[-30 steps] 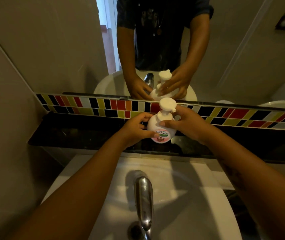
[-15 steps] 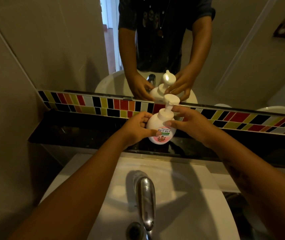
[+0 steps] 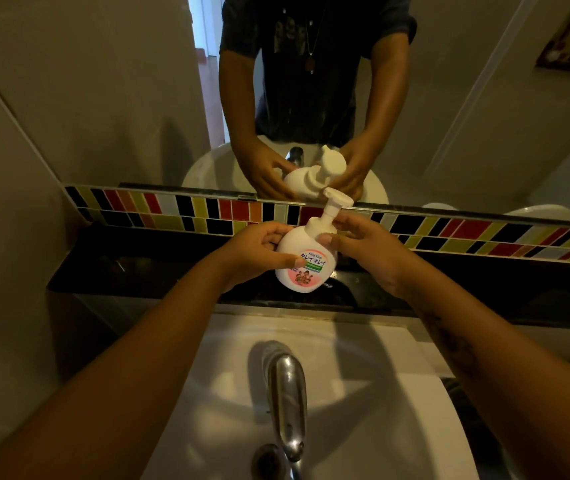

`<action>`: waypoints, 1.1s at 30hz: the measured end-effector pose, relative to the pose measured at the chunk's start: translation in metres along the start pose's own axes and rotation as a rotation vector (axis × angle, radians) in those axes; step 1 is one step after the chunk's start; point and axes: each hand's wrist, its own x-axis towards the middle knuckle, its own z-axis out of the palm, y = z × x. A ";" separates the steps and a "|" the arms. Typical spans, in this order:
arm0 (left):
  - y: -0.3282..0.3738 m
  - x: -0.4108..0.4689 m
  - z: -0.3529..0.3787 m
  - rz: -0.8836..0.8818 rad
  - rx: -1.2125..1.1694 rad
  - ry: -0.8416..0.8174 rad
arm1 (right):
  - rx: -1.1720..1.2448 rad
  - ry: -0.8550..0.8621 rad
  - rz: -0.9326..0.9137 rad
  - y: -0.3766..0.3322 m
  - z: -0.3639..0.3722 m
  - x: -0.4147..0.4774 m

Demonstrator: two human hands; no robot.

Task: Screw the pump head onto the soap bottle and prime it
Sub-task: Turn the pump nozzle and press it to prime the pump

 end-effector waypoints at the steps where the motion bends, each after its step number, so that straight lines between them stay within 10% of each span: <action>1: 0.001 0.000 0.000 -0.004 0.008 -0.008 | 0.022 -0.003 0.006 0.001 0.000 0.000; 33: -0.001 -0.002 0.014 0.027 0.023 -0.007 | 0.040 0.120 -0.022 0.008 0.020 -0.004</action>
